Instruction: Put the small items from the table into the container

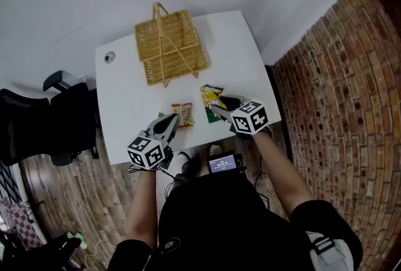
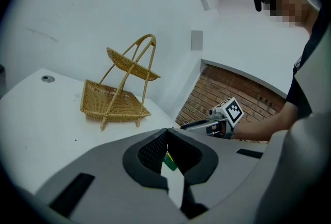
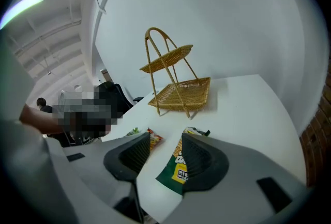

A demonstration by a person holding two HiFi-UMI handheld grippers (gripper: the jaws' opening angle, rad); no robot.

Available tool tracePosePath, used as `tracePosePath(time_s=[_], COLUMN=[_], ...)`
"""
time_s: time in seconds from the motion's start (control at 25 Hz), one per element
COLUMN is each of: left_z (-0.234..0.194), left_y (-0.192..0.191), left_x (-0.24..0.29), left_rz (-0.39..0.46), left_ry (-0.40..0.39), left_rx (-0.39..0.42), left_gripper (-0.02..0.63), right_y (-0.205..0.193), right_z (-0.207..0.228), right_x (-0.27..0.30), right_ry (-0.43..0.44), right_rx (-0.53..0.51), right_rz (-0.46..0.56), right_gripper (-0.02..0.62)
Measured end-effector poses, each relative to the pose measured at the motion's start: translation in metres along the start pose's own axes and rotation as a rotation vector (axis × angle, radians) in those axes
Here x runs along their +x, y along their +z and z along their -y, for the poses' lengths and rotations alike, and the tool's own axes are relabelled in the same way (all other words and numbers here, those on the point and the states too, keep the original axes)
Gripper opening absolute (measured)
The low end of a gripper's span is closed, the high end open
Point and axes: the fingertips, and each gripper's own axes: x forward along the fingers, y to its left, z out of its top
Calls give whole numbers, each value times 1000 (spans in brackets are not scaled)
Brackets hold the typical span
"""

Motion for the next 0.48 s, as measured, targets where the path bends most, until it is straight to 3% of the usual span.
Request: tracePosePath(time_s=[0.48], left_z=[3], left_y=[-13], left_x=[4], left_rz=[-18], left_ry=[21], left_rx=[-32], left_gripper=[9], right_y=[-33], right_z=[41], right_x=[21], right_ry=[-57], right_rx=[-24], right_rz=[-129], right_gripper=[233])
